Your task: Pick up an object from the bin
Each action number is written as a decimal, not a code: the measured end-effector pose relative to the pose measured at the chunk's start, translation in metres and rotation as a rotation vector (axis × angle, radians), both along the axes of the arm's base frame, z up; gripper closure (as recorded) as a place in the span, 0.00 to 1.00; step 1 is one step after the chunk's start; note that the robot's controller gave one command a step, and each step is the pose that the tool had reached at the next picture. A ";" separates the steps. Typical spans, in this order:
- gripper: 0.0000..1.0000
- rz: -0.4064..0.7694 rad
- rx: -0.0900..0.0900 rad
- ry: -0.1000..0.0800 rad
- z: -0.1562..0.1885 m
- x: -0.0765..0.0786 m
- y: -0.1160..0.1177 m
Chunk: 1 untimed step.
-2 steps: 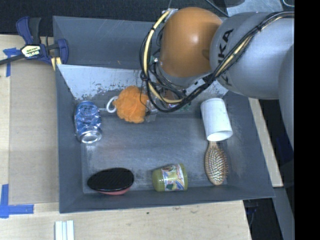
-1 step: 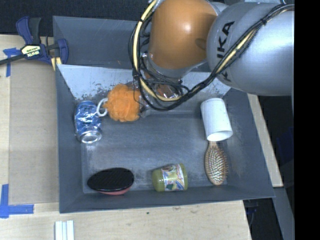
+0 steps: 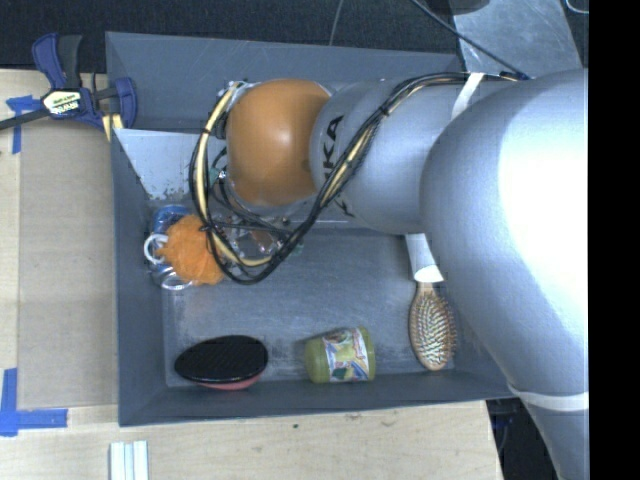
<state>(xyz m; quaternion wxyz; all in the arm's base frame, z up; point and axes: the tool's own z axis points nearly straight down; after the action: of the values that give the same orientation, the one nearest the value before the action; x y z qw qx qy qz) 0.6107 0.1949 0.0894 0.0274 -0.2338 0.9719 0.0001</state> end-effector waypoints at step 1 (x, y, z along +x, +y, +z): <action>1.00 0.166 -0.008 -0.003 0.026 -0.059 -0.013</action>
Offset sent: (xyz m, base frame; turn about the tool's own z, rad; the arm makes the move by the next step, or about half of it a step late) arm -0.0595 -0.0130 0.0257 -0.1678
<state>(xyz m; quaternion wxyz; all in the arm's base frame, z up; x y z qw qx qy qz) 0.5515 0.1820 0.1157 0.0280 -0.3135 0.9492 -0.0019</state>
